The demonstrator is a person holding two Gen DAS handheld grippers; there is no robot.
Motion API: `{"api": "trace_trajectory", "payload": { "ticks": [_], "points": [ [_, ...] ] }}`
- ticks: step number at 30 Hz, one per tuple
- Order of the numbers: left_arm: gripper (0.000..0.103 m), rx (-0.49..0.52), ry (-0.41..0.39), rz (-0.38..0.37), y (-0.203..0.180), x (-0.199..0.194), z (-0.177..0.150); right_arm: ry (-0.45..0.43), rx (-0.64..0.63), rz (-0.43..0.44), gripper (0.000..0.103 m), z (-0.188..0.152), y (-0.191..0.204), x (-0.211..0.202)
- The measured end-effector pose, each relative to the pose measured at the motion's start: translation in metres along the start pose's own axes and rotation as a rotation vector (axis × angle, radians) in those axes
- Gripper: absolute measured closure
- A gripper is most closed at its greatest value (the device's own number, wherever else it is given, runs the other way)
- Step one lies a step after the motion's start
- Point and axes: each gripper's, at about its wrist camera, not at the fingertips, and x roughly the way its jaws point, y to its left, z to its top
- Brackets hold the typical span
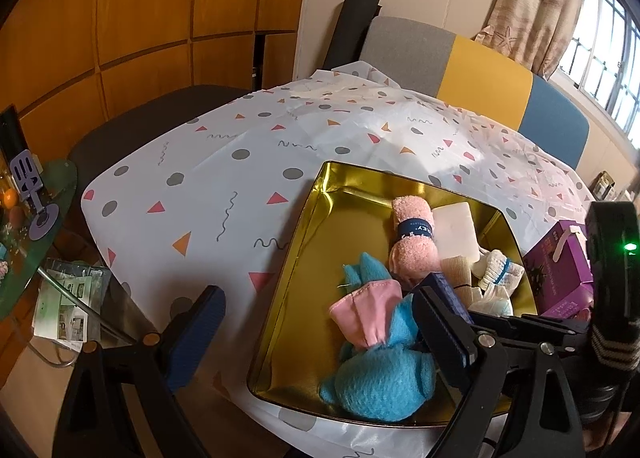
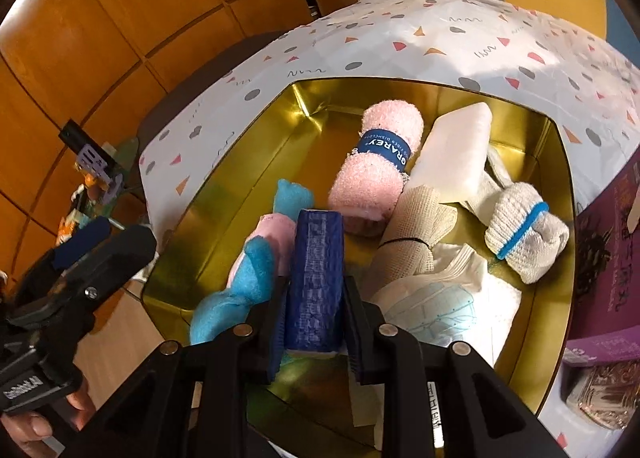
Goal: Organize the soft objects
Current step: 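Carry the blue Tempo tissue pack into the gold tray and open the right tool, then move the right tool to the red sock and grasp it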
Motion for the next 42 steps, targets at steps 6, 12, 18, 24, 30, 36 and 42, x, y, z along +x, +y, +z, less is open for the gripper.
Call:
{"api": "trace_trajectory", "payload": {
  "ticks": [6, 12, 18, 24, 30, 36, 42],
  "points": [
    [0.006, -0.022, 0.008, 0.005, 0.007, 0.001, 0.0, -0.075, 0.02, 0.005, 0.063, -0.005, -0.002, -0.024],
    [0.006, -0.048, -0.001, 0.021, 0.019, 0.001, 0.002, -0.157, 0.001, -0.023, 0.067, -0.018, -0.002, -0.058],
    [0.006, -0.05, -0.006, 0.035, 0.023, 0.0, 0.002, -0.102, -0.069, -0.038, 0.09, -0.028, 0.013, -0.037],
    [0.006, -0.019, -0.006, 0.039, 0.017, -0.001, 0.0, -0.061, -0.087, -0.029, 0.09, -0.021, 0.023, -0.006],
    [0.006, -0.003, -0.005, 0.03, 0.009, -0.001, 0.0, -0.081, -0.088, -0.038, 0.089, -0.025, 0.02, -0.021],
    [0.006, 0.042, -0.015, 0.001, -0.007, -0.007, -0.002, -0.156, -0.066, -0.138, 0.079, -0.035, 0.013, -0.049],
    [0.006, 0.107, -0.014, -0.036, -0.03, -0.011, -0.007, -0.233, -0.045, -0.215, 0.07, -0.044, 0.001, -0.083]
  ]
}}
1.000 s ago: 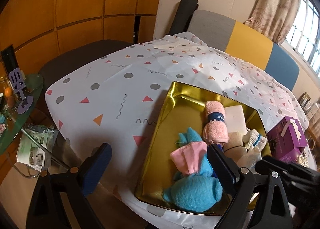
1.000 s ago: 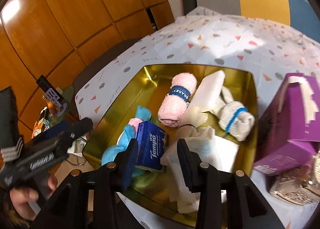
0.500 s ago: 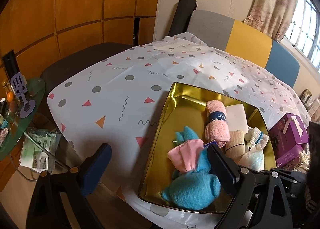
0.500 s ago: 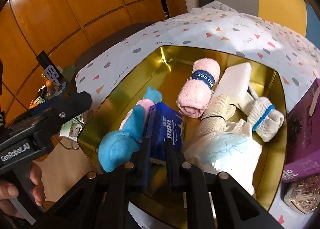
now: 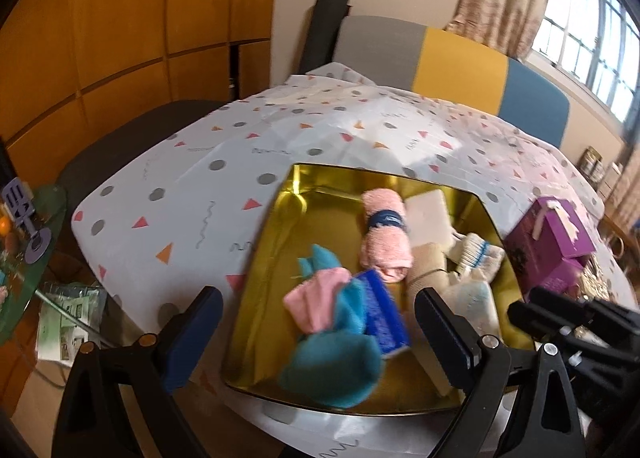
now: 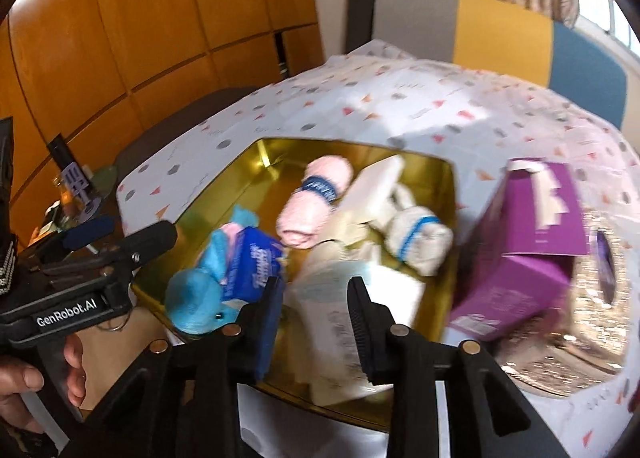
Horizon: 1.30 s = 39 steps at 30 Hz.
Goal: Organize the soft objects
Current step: 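Move the right tool to the red sock and grasp it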
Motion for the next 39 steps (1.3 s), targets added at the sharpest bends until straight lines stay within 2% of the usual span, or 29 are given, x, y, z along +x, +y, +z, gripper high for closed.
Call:
{"api": "trace_trajectory", "payload": {
  "ticks": [10, 17, 24, 28, 31, 34, 36, 39],
  "points": [
    [0.005, 0.109, 0.016, -0.059, -0.038, -0.003, -0.007, -0.088, 0.1, -0.112, 0.068, -0.013, -0.055, -0.053],
    [0.005, 0.179, 0.01, -0.096, -0.065, -0.008, -0.007, -0.132, 0.228, -0.205, 0.068, -0.033, -0.111, -0.091],
    [0.005, 0.256, -0.005, -0.165, -0.095, -0.018, -0.005, -0.157, 0.364, -0.319, 0.068, -0.059, -0.174, -0.128],
    [0.006, 0.268, 0.003, -0.216, -0.105, -0.02, -0.007, -0.165, 0.499, -0.414, 0.068, -0.082, -0.224, -0.155],
    [0.006, 0.29, -0.006, -0.238, -0.114, -0.024, -0.007, -0.182, 0.657, -0.501, 0.068, -0.107, -0.273, -0.186],
    [0.006, 0.298, -0.012, -0.269, -0.122, -0.027, -0.005, -0.202, 0.829, -0.554, 0.061, -0.137, -0.321, -0.214],
    [0.006, 0.309, -0.014, -0.288, -0.129, -0.029, -0.005, -0.187, 0.93, -0.585, 0.06, -0.156, -0.349, -0.226],
    [0.005, 0.334, -0.017, -0.323, -0.142, -0.034, -0.005, -0.156, 1.053, -0.586, 0.06, -0.178, -0.388, -0.23]
  ]
}}
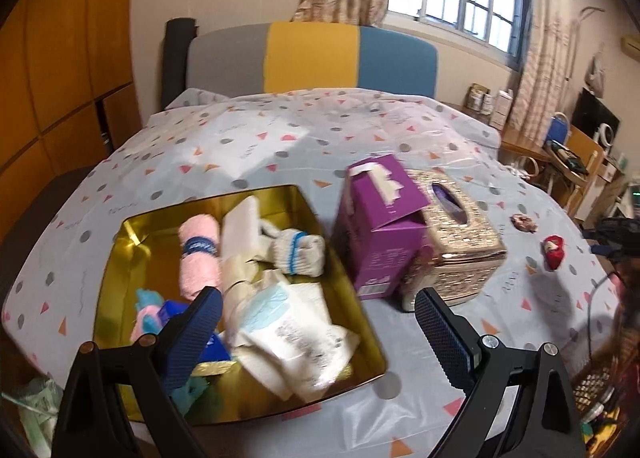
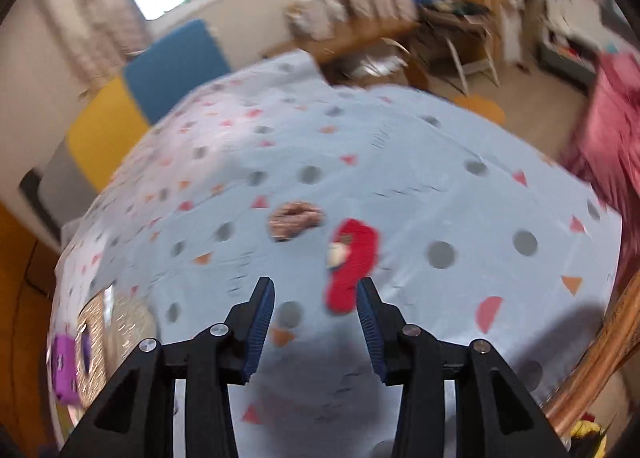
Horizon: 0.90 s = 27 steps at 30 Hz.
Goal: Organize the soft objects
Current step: 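Move the right tool to the red sock and grasp it, then grasp the pink satin scrunchie with the left tool while the right tool holds the sock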
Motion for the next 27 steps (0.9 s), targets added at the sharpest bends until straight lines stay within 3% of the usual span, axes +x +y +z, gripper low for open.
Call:
{"api": "trace_trajectory", "payload": {
  "ticks": [7, 18, 20, 22, 27],
  "points": [
    [0.005, 0.09, -0.021, -0.08, -0.035, -0.007, 0.009, 0.136, 0.104, -0.032, 0.06, 0.029, -0.022, 0.067],
    [0.006, 0.215, -0.056, -0.182, -0.095, -0.011, 0.037, 0.27, -0.012, -0.119, 0.06, 0.031, -0.014, 0.131],
    [0.006, 0.226, -0.049, -0.195, -0.108, -0.007, 0.043, 0.246, -0.05, -0.15, 0.078, 0.03, -0.012, 0.125],
    [0.006, 0.226, -0.04, -0.22, -0.118, -0.005, 0.048, 0.198, -0.076, -0.167, 0.079, 0.031, -0.009, 0.117],
    [0.006, 0.27, -0.028, -0.251, -0.154, 0.001, 0.06, 0.189, -0.058, -0.199, 0.079, 0.031, -0.016, 0.111]
  ]
}}
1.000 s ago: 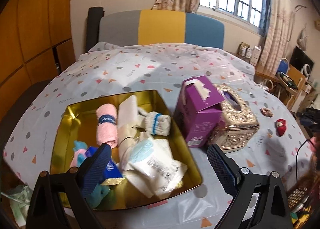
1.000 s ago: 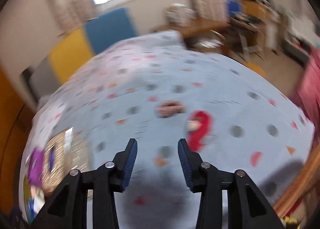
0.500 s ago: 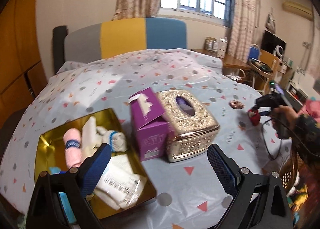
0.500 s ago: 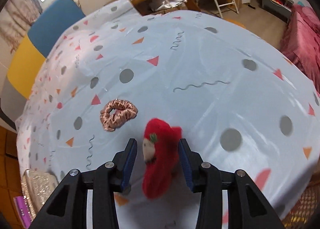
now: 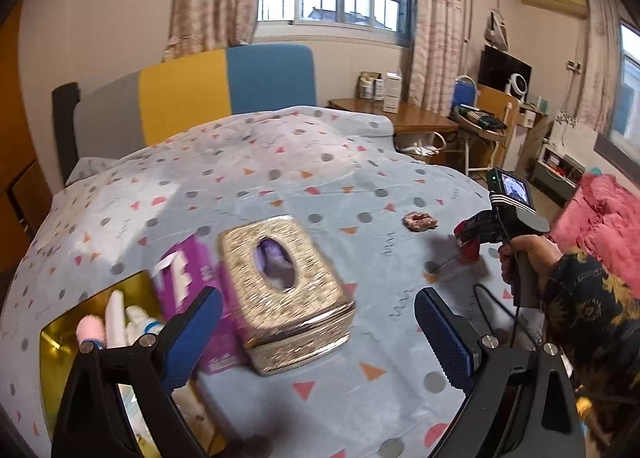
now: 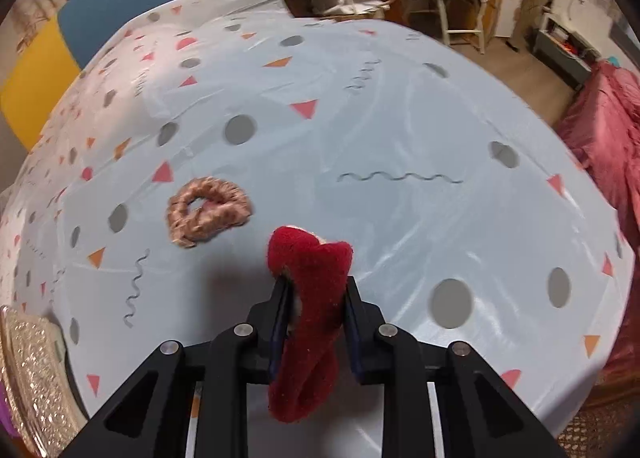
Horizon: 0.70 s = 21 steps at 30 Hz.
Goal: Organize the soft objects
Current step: 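Grasp the pink satin scrunchie with the left tool while the right tool holds the sock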
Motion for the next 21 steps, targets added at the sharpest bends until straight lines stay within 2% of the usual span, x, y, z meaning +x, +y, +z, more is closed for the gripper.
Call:
{"api": "trace_trajectory", "payload": {
  "ticks": [4, 6, 8, 9, 13, 18, 21],
  "points": [
    [0.006, 0.031, 0.021, -0.039, -0.024, 0.019, 0.02, 0.002, 0.12, 0.004, 0.078, 0.002, -0.022, -0.003],
    [0.006, 0.036, 0.056, -0.055, -0.039, 0.037, 0.033, -0.001, 0.166, 0.019, 0.078, 0.002, -0.031, -0.007],
    [0.012, 0.038, 0.082, -0.092, -0.053, 0.055, 0.042, -0.022, 0.19, 0.034, 0.078, 0.002, -0.037, -0.012],
    [0.019, 0.045, 0.106, -0.098, -0.062, 0.069, 0.047, -0.034, 0.199, 0.035, 0.078, 0.003, -0.039, -0.014],
    [0.035, 0.071, 0.191, -0.126, -0.092, 0.12, 0.056, -0.057, 0.249, 0.071, 0.078, 0.004, -0.049, -0.021],
    [0.035, 0.103, 0.247, -0.117, -0.122, 0.186, 0.063, -0.05, 0.282, 0.132, 0.078, 0.009, -0.05, -0.016],
    [0.035, 0.082, 0.301, -0.129, -0.133, 0.228, 0.066, -0.052, 0.286, 0.157, 0.078, 0.011, -0.047, -0.014]
  ]
}}
